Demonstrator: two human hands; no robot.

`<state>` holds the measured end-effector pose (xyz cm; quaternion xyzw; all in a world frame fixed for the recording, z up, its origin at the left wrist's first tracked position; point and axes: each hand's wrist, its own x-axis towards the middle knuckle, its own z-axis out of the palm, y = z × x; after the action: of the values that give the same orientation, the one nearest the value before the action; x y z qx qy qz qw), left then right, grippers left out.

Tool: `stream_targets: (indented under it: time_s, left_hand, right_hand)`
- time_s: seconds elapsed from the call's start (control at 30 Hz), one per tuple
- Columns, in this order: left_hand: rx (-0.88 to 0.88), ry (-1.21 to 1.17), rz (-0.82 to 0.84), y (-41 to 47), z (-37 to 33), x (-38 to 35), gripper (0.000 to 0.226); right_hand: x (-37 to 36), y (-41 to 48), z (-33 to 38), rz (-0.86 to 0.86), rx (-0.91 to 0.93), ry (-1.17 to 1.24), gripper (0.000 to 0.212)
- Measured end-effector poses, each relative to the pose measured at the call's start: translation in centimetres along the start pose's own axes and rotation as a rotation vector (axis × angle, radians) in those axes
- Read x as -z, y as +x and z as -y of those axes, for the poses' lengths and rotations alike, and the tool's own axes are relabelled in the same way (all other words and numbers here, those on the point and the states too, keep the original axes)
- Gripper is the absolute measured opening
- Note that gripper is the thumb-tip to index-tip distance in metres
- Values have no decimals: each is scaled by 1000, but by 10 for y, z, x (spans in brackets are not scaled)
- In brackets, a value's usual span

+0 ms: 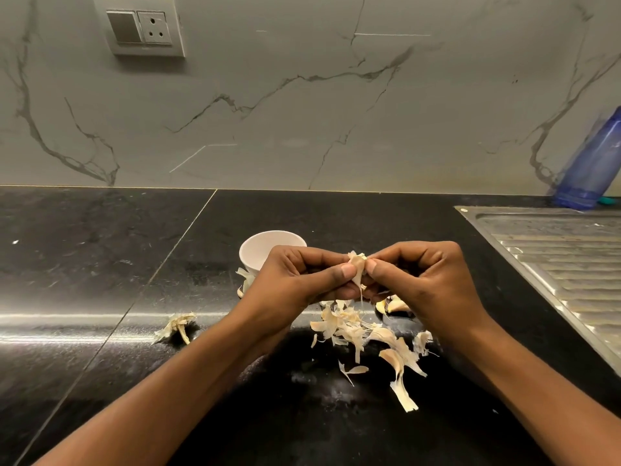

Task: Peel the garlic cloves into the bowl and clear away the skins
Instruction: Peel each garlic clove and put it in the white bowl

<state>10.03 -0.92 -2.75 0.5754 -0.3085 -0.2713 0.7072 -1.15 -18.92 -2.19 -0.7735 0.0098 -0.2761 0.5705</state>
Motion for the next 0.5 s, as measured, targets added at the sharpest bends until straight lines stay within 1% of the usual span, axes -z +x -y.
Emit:
stream_targets:
  time_s: [0.3,0.5]
  left_hand:
    - [25,78,2,0,0,2,31]
    - [-11,217,28,0,1,0,25]
  right_hand:
    - [7,4,1,84,-28,-39,16]
    - [8,4,1,89,-47,-40,19]
